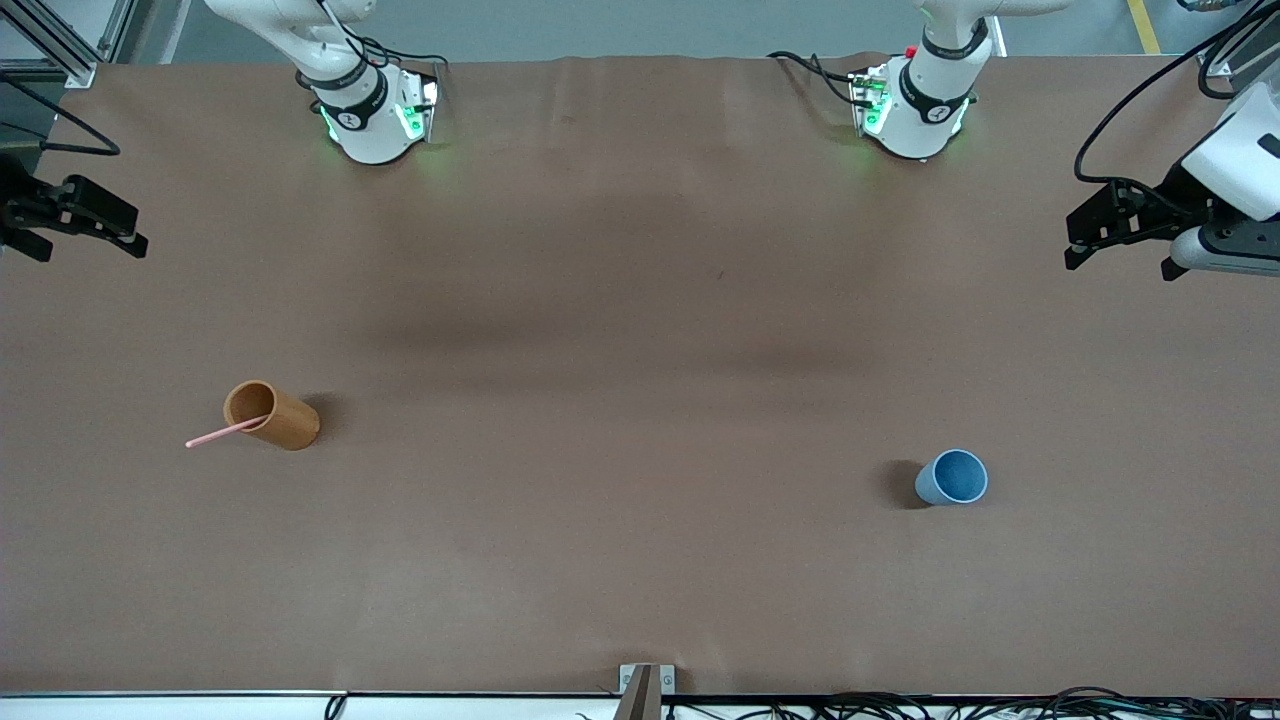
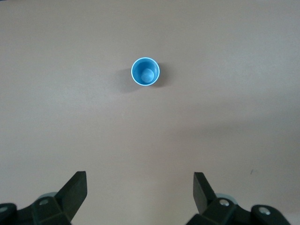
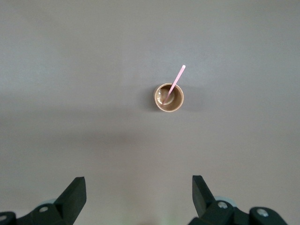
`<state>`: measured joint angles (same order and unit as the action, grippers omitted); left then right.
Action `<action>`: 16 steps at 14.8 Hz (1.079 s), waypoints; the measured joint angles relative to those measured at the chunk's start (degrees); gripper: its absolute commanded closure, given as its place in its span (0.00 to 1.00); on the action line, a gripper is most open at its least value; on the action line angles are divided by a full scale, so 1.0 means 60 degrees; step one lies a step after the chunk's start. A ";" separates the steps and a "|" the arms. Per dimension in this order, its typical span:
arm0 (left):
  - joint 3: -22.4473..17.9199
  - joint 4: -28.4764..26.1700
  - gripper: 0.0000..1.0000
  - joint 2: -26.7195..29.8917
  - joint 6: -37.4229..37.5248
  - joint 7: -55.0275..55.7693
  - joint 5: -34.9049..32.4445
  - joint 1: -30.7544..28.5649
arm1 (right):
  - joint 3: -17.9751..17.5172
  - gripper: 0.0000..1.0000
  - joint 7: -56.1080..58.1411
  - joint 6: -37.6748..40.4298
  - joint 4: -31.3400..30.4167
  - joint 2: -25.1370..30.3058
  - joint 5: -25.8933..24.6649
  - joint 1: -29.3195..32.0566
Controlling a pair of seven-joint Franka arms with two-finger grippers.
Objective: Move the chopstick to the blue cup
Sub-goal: 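Reach the right gripper to the pink chopstick while the left gripper reaches the cup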
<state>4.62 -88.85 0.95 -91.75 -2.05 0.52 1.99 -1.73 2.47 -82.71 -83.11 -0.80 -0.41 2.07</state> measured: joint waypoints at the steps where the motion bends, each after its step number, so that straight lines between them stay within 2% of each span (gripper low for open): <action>1: 0.0000 0.0000 0.00 0.0000 0.0000 0.0000 0.0000 0.0000 | 0.0000 0.00 0.0000 0.0000 0.0000 0.0000 0.0001 0.0000; 8: -0.0010 0.0005 0.00 -0.0049 0.0032 0.0002 0.0016 -0.0003 | 0.0000 0.00 0.0000 -0.0027 -0.0001 0.0000 0.0011 0.0000; 10: -0.0224 0.0002 0.00 -0.0289 -0.0004 0.0002 0.0377 -0.0013 | 0.0002 0.00 0.0000 -0.0078 -0.0011 0.0000 0.0013 0.0003; 13: -0.0717 -0.0040 0.00 -0.1220 -0.0939 -0.0216 0.0763 -0.0087 | 0.0012 0.02 -0.0006 -0.0348 -0.0080 -0.0050 0.0014 0.0089; 16: -0.0773 -0.0089 0.00 -0.2737 -0.2569 -0.0241 0.0764 -0.0107 | 0.0025 0.05 -0.0012 -0.0822 -0.0243 -0.0633 0.0021 0.0395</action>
<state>-0.02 -89.39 -15.47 -107.17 -3.50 5.11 1.35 -1.58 2.40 -87.64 -84.57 -4.60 -0.28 4.44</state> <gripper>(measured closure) 0.000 0.031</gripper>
